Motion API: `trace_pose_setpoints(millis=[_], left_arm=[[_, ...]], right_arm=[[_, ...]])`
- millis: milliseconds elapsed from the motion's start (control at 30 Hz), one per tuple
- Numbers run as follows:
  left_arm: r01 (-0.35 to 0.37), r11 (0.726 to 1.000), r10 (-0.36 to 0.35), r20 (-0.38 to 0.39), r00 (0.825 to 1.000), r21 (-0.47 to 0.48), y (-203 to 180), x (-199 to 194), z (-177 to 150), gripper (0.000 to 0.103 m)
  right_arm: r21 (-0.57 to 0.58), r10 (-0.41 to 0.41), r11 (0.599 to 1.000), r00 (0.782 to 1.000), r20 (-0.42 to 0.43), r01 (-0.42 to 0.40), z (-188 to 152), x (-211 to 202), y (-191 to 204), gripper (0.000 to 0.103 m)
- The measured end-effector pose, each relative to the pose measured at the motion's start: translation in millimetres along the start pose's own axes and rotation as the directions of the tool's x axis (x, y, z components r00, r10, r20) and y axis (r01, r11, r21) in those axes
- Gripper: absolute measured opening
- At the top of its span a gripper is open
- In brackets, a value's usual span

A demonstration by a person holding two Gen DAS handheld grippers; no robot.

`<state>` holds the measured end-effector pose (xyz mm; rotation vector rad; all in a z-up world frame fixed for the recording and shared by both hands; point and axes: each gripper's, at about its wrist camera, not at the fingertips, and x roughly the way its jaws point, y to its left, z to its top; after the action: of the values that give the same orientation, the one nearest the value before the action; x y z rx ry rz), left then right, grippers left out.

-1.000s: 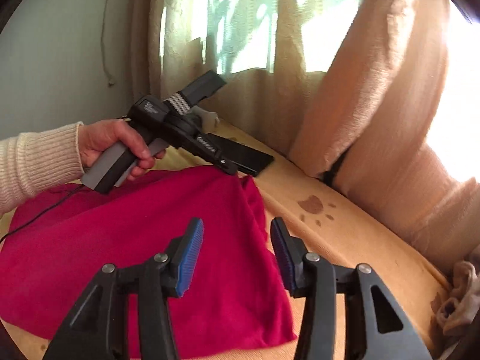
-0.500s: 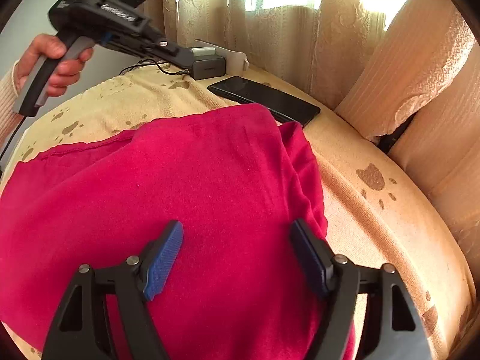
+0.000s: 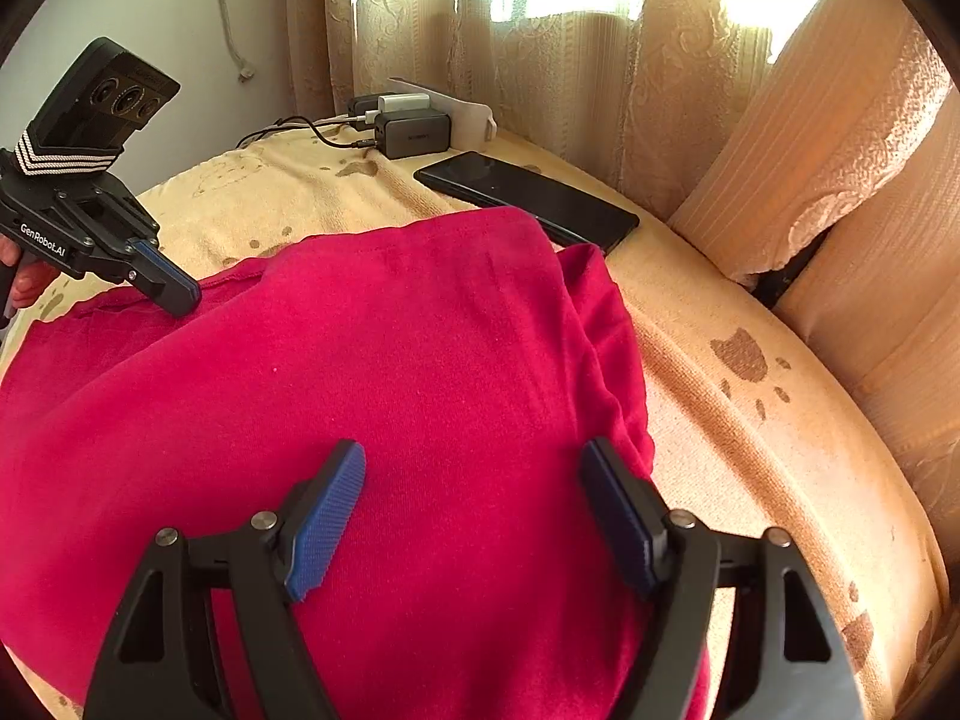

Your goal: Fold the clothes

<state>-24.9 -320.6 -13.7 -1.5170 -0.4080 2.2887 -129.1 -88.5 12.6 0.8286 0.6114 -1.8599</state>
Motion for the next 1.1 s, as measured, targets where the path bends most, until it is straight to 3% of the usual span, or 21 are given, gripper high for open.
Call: trace_pose_setpoints(millis=[233,300,333,367,533,933,1100], left_arm=[[0.011,1.0,-0.011,-0.001,1.0,-0.018,5,-14,-20,0.005],[0.016,0.999,-0.016,0.015,1.0,-0.032,7,-23,-28,0.027],[0.025,0.999,-0.024,0.025,0.999,-0.042,9,-27,-32,0.073],[0.036,0.998,-0.034,0.035,0.999,-0.054,10,-31,-35,0.103],[0.045,0.994,-0.039,0.057,0.998,-0.1,17,-46,-51,0.103],[0.128,0.975,-0.124,0.033,0.992,-0.183,33,-48,-63,0.103],[0.197,0.955,-0.183,0.085,0.979,-0.22,39,-62,-66,0.103]], right_arm=[[0.0,0.0,1.0,1.0,0.001,0.0,-1,-1,1,0.078],[0.0,0.0,1.0,1.0,0.001,0.0,-1,-1,1,0.078],[0.0,0.001,1.0,1.0,0.001,-0.001,-1,-1,1,0.078],[0.0,0.0,1.0,1.0,0.001,0.0,-1,-1,1,0.078],[0.001,0.0,1.0,1.0,0.001,0.0,-1,-2,1,0.078],[-0.005,-0.004,1.0,1.0,0.002,0.004,-2,-1,0,0.078],[-0.004,-0.004,1.0,1.0,0.002,0.004,-2,-1,0,0.078]])
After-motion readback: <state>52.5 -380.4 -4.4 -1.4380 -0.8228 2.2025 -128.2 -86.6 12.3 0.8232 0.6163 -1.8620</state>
